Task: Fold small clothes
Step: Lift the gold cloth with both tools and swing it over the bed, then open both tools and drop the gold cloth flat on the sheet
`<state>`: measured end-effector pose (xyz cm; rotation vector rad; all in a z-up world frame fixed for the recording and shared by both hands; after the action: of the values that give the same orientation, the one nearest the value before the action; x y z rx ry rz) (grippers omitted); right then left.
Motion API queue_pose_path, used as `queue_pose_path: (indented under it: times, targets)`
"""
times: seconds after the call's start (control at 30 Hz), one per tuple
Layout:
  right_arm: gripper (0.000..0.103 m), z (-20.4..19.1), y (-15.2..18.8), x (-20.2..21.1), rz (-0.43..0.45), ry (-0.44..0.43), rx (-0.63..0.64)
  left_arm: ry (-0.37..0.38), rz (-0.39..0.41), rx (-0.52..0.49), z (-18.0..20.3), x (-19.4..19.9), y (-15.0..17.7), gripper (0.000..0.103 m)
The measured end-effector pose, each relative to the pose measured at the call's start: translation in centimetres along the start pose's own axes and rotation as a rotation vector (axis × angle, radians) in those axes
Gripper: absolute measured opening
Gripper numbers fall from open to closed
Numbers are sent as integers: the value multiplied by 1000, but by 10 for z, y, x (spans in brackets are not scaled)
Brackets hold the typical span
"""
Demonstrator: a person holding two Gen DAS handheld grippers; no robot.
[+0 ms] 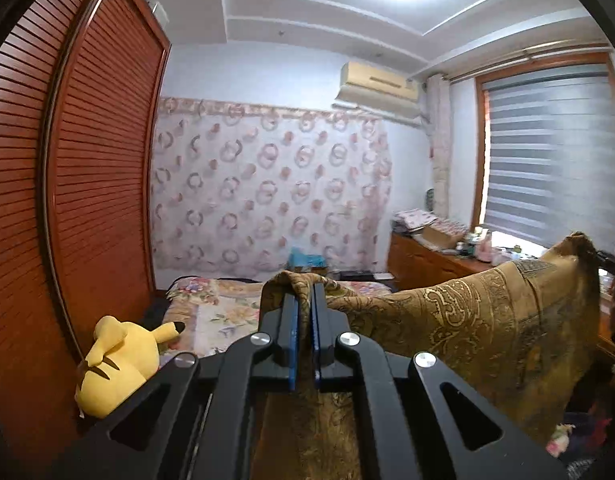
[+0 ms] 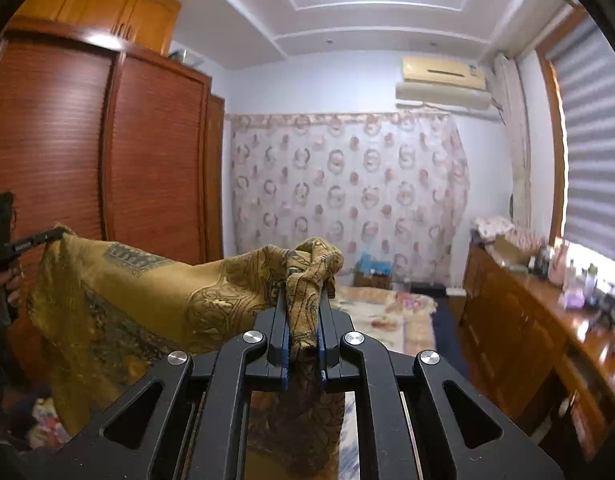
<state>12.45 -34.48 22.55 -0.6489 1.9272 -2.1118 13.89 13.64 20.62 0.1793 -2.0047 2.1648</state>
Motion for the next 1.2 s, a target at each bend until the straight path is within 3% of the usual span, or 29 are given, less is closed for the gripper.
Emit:
queue_pose_path:
  times: [0.1,0.17,0.23,0.3,0.37,0.4,0.43,0.53,0.67,0.8,1.03,1.2]
  targets:
    - [9,14,-5,-73,-89,79,48,-37,-84,-32,-7,-78,18,8]
    - [10,30,11,-134,-169,171,82,-44,-171,-67,-12,-146,51,8]
    - [21,52,52,-206,-280,217,75,-24,-259,-68,-14,-190,83,8]
    - [24,71,102,-259,-402,240,52,-1,-367,-54,-19,-229,123,8]
    - [25,86,144,-287,-464,261,2,16,-428,-71,-17,-241,155,8]
    - [25,90,164,-294,-484,251,-35,12,-430,-91,-13,-239,163,13]
    - [25,91,178,-296,-500,236,-55,4,-423,-120,-11,-235,170,25]
    - [27,84,208,-285,-525,213,-42,25,-436,-122,-3,-219,178,35]
    - [28,80,232,-258,-553,169,-58,38,-442,-165,13,-190,182,38]
    - [30,60,234,-217,-541,100,-73,70,-441,-172,27,-165,190,39]
    - [39,29,270,-154,-552,10,-134,98,-452,-117,39,-115,225,39]
    - [39,17,314,-124,-619,-6,-157,78,-492,-133,40,-96,264,39]
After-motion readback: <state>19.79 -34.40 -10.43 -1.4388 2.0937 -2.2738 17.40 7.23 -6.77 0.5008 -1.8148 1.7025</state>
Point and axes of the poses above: each gripper's, at about its wrist camera, not at the fingertips, and x roughly against the way its jaws point, z to its right, y to its underside, the point moved 6 cm from there along -x, roughly the way its jaws point, and after that the axes turned 4 degrees about -y, right-handed, at the moved point
